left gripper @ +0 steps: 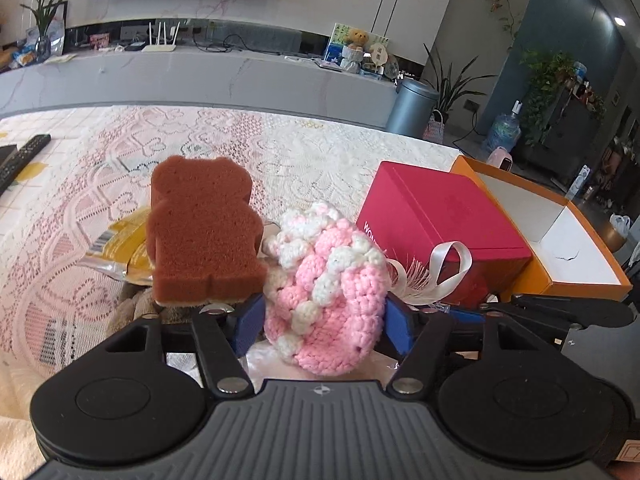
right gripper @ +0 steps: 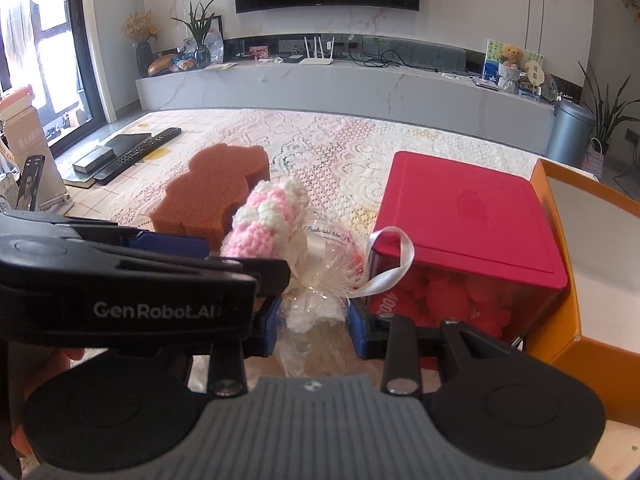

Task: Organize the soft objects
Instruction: 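Grasp the pink crocheted item with the left tool while the right tool grasps the clear ribbon bag, then lift both held items and carry them over the orange box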

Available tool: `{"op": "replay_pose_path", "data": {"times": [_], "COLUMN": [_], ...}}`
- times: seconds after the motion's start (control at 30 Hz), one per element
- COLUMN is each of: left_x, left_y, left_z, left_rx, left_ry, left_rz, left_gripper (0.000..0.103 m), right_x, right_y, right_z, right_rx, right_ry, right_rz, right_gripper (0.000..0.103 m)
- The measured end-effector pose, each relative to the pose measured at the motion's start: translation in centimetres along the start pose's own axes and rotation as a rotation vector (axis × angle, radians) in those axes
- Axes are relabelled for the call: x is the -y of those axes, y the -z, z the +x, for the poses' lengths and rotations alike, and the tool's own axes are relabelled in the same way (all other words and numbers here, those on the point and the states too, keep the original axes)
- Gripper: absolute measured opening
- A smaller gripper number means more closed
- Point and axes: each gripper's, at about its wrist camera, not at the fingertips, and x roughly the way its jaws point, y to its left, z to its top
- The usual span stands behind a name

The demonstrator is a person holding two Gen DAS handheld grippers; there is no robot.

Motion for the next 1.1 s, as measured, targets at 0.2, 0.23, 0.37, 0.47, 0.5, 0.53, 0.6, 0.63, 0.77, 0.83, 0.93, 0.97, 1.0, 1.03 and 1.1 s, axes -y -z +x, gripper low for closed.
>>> {"op": "replay_pose_path", "data": {"times": [0.2,0.23,0.37,0.47,0.5,0.53,0.6,0.63,0.77,0.83,0.93,0.97,1.0,1.03,1.1], "left_x": [1.2,1.2,1.5,1.6,1.5,1.5,1.6,1.6,1.7,1.9,2.2,2.4,2.7,2.9,3.4], "left_y": [0.3,0.4,0.2,0.1,0.0,0.0,0.0,0.1,0.0,0.0,-0.1,-0.1,-0.2,-0.2,-0.3], "left_z": [-1.2,-1.3,-2.5,-3.7,-4.1,-4.6,-5.5,-6.0,-7.4,-7.9,-8.9,-9.2,-9.5,-9.7,-10.2], "left_rx": [0.031,0.031,0.069,0.097,0.104,0.113,0.136,0.147,0.171,0.183,0.204,0.212,0.222,0.233,0.248], "left_ry": [0.005,0.009,-0.001,-0.002,0.0,0.0,-0.005,-0.006,-0.002,-0.006,0.002,0.007,0.011,0.014,0.023], "left_rz": [0.055,0.053,0.056,0.045,0.037,0.032,0.028,0.027,0.021,0.025,0.024,0.027,0.031,0.037,0.046], "left_gripper": [0.017,0.016,0.01,0.01,0.01,0.01,0.01,0.01,0.009,0.009,0.009,0.009,0.009,0.009,0.009], "right_x": [-0.1,0.0,0.1,-0.1,-0.1,-0.1,-0.2,-0.3,-0.1,0.1,0.3,0.4,0.5,0.7,1.3], "right_y": [0.1,0.2,-0.1,-0.3,-0.3,-0.4,-0.5,-0.6,-0.6,-0.7,-1.0,-1.0,-1.1,-1.1,-1.1], "right_z": [0.0,-0.1,-1.3,-2.5,-3.0,-3.5,-4.5,-5.0,-7.1,-8.0,-9.5,-10.0,-10.6,-11.1,-12.1], "right_rx": [-0.003,-0.002,0.033,0.068,0.079,0.09,0.111,0.124,0.162,0.174,0.202,0.214,0.224,0.232,0.248], "right_ry": [0.007,0.009,0.016,0.025,0.029,0.03,0.028,0.035,0.034,0.031,0.05,0.061,0.068,0.073,0.079], "right_rz": [-0.003,0.001,0.009,0.001,-0.002,-0.004,-0.006,-0.009,-0.002,0.01,0.013,0.012,0.013,0.015,0.029], "right_gripper": [0.035,0.035,0.034,0.034,0.033,0.033,0.033,0.033,0.033,0.033,0.033,0.033,0.033,0.033,0.033]}}
